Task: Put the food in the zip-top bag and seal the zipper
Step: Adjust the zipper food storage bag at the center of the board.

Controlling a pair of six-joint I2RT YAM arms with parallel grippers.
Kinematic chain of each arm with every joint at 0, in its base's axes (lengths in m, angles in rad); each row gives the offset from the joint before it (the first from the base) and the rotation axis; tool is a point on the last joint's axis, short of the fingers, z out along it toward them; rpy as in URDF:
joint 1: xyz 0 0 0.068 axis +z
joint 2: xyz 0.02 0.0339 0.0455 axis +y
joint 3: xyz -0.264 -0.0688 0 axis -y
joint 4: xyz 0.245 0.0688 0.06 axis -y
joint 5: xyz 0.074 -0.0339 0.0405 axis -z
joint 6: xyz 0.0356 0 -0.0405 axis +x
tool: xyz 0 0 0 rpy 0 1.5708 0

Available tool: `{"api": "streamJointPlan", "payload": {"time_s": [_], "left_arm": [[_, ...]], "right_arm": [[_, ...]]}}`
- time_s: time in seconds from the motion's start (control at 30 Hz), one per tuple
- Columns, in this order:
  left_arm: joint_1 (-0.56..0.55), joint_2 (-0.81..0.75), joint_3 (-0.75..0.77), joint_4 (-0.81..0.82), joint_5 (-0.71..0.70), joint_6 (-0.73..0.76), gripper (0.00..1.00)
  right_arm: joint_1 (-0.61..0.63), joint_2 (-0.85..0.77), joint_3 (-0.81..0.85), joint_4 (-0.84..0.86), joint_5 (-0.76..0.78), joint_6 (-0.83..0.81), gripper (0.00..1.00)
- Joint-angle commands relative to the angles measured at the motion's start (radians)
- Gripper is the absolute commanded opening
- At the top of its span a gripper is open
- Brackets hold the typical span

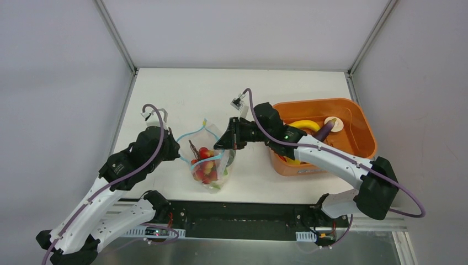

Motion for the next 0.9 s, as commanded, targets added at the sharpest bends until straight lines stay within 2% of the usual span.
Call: {"api": "streamJointPlan", "payload": {"time_s": [0.0,0.17,0.27,0.33,0.47,0.57,0.7,0.77,0.87], "left_arm": [[0.01,-0.051,-0.011,0.076,-0.037,-0.022,0.0],[0.01,-0.059,0.012,0.057,-0.029,-0.02,0.0],[0.01,-0.066,0.016,0.057,-0.024,-0.019,0.0],[0.01,-0.065,0.02,0.058,-0.017,-0.019,0.0],[0.01,-0.061,0.028,0.083,0.032,-0.022,0.0],[0.01,-0.055,0.042,0.099,0.076,-0.025,0.0],[0.01,-0.062,0.042,0.106,0.085,-0.028,0.0],[0.01,-0.063,0.04,0.109,0.086,-0.03,0.0],[0.01,-0.061,0.039,0.113,0.096,-0.03,0.0]], "right_arm": [[0.002,-0.008,0.087,-0.108,0.198,-0.076,0.03],[0.005,-0.035,0.081,-0.056,0.136,-0.068,0.03],[0.004,-0.018,0.075,-0.085,0.253,-0.057,0.04],[0.004,-0.004,0.099,-0.13,0.265,-0.06,0.06],[0.004,-0.015,0.113,-0.146,0.224,-0.079,0.17],[0.004,-0.041,0.136,-0.17,0.171,-0.093,0.35],[0.004,-0.1,0.168,-0.211,0.133,-0.127,0.48],[0.003,-0.145,0.155,-0.198,0.128,-0.134,0.53],[0.003,-0.217,0.135,-0.21,0.2,-0.151,0.55]]}}
